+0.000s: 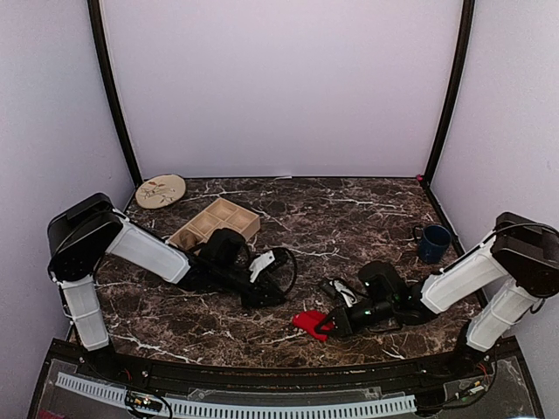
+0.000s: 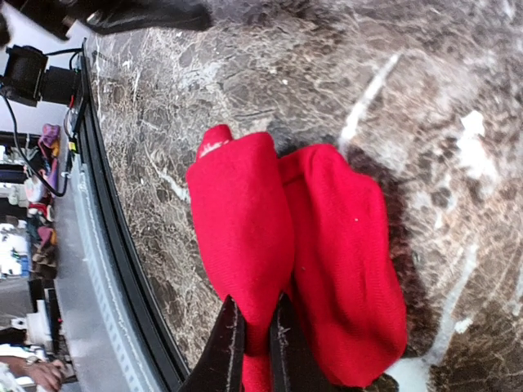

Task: Roll the socks
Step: Roll the sock at the center of the board, then pick up the sock from the center of the board.

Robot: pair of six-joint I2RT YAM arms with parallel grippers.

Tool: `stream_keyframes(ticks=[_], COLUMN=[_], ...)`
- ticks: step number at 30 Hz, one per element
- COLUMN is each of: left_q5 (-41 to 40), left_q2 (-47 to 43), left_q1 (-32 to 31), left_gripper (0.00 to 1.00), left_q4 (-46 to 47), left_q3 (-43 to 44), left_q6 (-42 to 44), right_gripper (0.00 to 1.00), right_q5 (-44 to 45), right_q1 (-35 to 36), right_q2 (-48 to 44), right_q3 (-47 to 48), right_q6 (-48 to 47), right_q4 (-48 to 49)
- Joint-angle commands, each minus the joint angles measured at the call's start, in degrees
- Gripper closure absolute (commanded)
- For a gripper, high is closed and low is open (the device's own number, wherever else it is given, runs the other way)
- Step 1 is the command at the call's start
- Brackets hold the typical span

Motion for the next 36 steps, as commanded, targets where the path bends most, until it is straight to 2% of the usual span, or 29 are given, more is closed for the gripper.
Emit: stream_keyframes(ticks=[1,10,15,24,28,36], left_q5=[-5.27,-8.83,-10.61,-12.02,-14.22,-13.19], left_q2=[-2.93,-3.21,-3.11,-1.47,-0.40,0.76], left_q1=[-4.54,-9.90,-12.74,-16.52,-17.95,-18.65], left_gripper=[0.71,0.69,0.66,0.65,0.64,0.63], left_q4=[6.00,4.41,1.17,-2.58,-2.69,-6.35], left_q3=[-0.28,0.45,1.43,3.50,4.05,5.64], left_q6=[10.08,19.95,26.04,32.26,34.86,39.02], right_gripper=[1.00,1.00,1.00,1.00,1.00,1.00], right_q5=[-4.93,-11.14,-13.92,-17.44,-18.06,-19.38], right_q1=[-2.75,-6.13,-6.99,-7.36,-7.37,-8.42], right_q2=[1.27,0.54,1.96,6.74,7.22,8.02], right_q3=[-2.30,-2.20,-3.75,-6.00,-5.78,-6.95], right_q6=[6.37,12.57,16.81,23.70,24.47,27.47], right_q4=[-0.42,-0.91,3.69,12.59,12.79,16.06])
